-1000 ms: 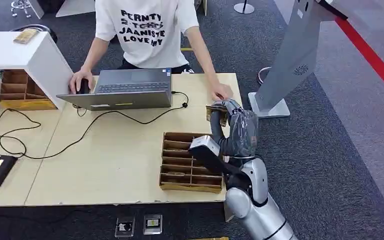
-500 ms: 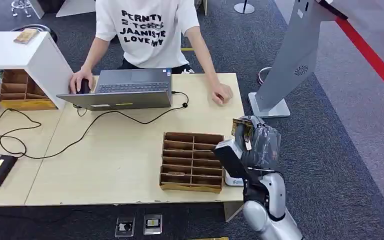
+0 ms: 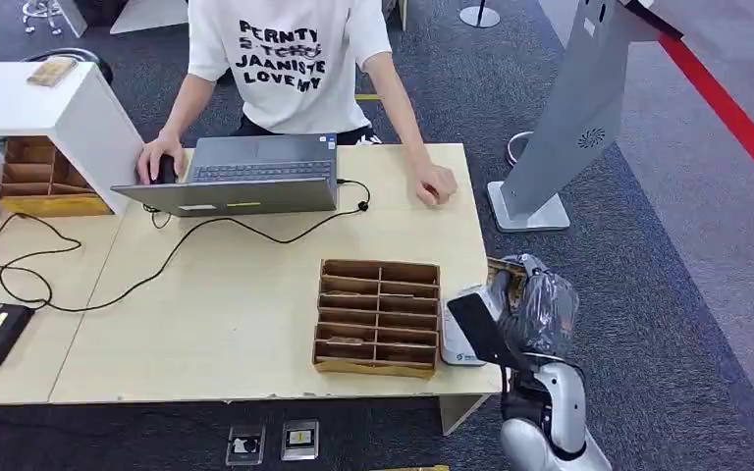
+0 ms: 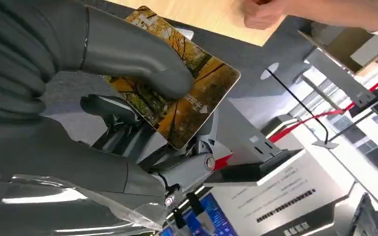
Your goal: Pass the card to the sensor for recognition and then transmit it.
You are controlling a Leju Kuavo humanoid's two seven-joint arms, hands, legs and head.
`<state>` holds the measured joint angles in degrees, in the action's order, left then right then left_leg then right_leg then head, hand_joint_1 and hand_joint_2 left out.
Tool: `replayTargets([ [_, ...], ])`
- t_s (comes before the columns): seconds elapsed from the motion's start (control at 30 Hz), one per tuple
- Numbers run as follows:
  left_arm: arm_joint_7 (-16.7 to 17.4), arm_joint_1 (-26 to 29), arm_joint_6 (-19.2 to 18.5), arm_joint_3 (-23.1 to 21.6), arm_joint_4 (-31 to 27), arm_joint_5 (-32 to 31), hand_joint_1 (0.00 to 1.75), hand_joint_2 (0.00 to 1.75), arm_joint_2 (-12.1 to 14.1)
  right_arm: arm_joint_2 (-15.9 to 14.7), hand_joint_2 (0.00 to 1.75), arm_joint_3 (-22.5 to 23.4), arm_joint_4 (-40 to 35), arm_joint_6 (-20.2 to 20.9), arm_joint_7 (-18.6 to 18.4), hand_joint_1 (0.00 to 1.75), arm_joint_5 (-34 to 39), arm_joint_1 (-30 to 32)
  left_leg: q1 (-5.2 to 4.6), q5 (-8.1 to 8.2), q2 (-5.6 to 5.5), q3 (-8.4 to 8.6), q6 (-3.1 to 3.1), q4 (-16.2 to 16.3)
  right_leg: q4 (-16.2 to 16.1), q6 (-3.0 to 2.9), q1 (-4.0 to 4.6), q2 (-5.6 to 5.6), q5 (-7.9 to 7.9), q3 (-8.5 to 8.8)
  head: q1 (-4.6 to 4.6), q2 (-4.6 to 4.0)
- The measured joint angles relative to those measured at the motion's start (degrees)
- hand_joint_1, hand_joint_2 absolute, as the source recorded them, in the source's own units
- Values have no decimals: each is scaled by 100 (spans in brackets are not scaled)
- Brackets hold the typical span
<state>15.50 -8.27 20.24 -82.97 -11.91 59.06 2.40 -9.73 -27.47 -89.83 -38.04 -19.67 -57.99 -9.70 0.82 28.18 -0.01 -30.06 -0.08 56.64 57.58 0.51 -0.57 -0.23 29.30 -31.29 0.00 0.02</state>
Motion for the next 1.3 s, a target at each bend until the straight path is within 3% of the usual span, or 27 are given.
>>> replayTargets([
  [0.17, 13, 0, 0, 0, 0, 0, 0, 0, 0, -42, 175, -30, -7, 298, -79, 175, 318, 10, 0, 0, 0, -1, 0, 0, 0, 0, 0, -1, 0, 1, 2, 0],
  [0.53, 57, -3, -11, 2, 0, 13, 0, 0, 0, -53, 175, -258, 31, 702, 127, 175, 1126, -14, 0, 0, -1, -3, 0, 0, 0, 0, 0, -4, 0, 1, 2, 0],
  [0.9, 66, -3, -17, 2, 0, -44, 0, 0, 0, -133, 175, -409, 179, 794, 181, 175, 1974, -122, 0, 0, -1, -3, 0, 0, 0, 0, 0, -4, 0, 1, 2, 0],
  [1.3, 68, -2, -35, 2, 0, -90, 0, 0, 9, -411, 175, -420, 293, 842, 30, 175, 2199, -213, 0, 0, -1, -3, 0, 0, 0, 0, 0, -4, 0, 1, 0, 0],
])
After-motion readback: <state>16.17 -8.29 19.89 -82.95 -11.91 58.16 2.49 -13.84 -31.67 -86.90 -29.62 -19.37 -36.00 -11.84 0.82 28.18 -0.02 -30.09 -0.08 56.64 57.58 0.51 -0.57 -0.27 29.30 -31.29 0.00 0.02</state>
